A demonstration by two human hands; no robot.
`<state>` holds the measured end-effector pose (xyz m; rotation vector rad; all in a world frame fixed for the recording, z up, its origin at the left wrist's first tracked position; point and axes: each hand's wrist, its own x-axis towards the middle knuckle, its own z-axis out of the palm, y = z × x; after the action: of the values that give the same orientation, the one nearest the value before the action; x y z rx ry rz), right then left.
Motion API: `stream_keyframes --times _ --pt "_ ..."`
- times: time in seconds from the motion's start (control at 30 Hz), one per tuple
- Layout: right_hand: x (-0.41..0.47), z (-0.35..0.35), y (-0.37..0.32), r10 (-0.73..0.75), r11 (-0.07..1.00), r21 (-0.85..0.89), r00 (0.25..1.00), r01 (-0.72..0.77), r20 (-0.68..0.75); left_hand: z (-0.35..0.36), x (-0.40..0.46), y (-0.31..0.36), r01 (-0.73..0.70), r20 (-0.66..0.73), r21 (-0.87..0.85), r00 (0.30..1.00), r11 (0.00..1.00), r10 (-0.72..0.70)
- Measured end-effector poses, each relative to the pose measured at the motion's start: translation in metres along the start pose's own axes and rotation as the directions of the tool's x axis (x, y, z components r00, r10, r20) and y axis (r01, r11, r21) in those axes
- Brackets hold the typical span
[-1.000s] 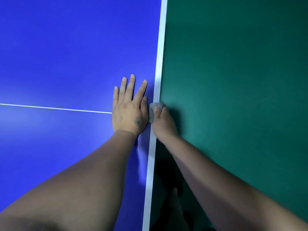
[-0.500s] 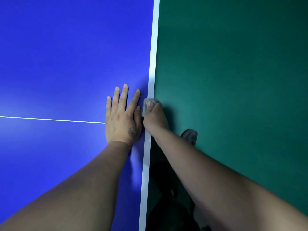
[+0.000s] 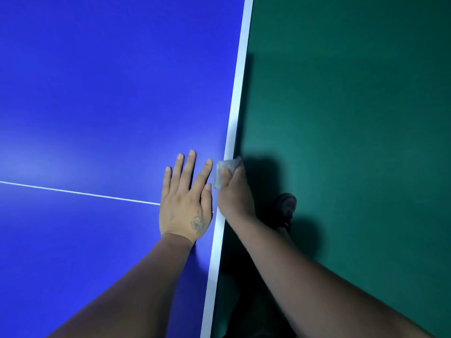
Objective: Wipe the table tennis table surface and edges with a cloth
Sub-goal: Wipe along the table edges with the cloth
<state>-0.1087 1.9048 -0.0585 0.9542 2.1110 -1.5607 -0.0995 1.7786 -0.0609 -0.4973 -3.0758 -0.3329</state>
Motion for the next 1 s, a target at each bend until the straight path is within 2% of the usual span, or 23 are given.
stream_keyframes --times 0.1,0.23,0.43,0.63,0.73,0.87,1.0 --pt "0.0 -0.005 -0.005 0.022 1.0 -0.004 0.999 -0.022 0.031 0.0 0.0 0.0 0.002 0.006 0.001 1.0 1.0 -0.002" --pt "0.043 -0.012 -0.028 0.068 0.998 0.012 0.996 -0.069 0.06 0.0 0.0 0.0 -0.006 0.012 0.007 1.0 1.0 0.006" --pt "0.107 -0.04 -0.079 0.015 1.0 -0.022 0.998 -0.014 0.069 -0.001 -0.001 0.003 0.012 0.008 -0.003 1.0 1.0 -0.012" --pt "0.087 -0.037 -0.059 -0.004 0.999 -0.04 0.994 0.009 0.107 -0.005 0.009 0.01 0.06 -0.047 -0.044 0.997 0.997 -0.062" --pt "0.059 -0.035 -0.039 0.011 1.0 -0.015 0.99 -0.009 0.144 -0.014 0.045 0.014 0.113 -0.1 -0.12 0.987 0.986 -0.125" --pt "0.057 -0.041 -0.044 0.058 0.998 -0.029 0.983 -0.053 0.174 -0.015 0.124 0.013 0.092 -0.109 -0.189 0.987 0.978 -0.114" --pt "0.125 -0.054 -0.085 -0.072 0.996 -0.038 0.993 0.076 0.098 -0.001 0.198 0.012 0.115 -0.108 -0.166 0.985 0.979 -0.134"
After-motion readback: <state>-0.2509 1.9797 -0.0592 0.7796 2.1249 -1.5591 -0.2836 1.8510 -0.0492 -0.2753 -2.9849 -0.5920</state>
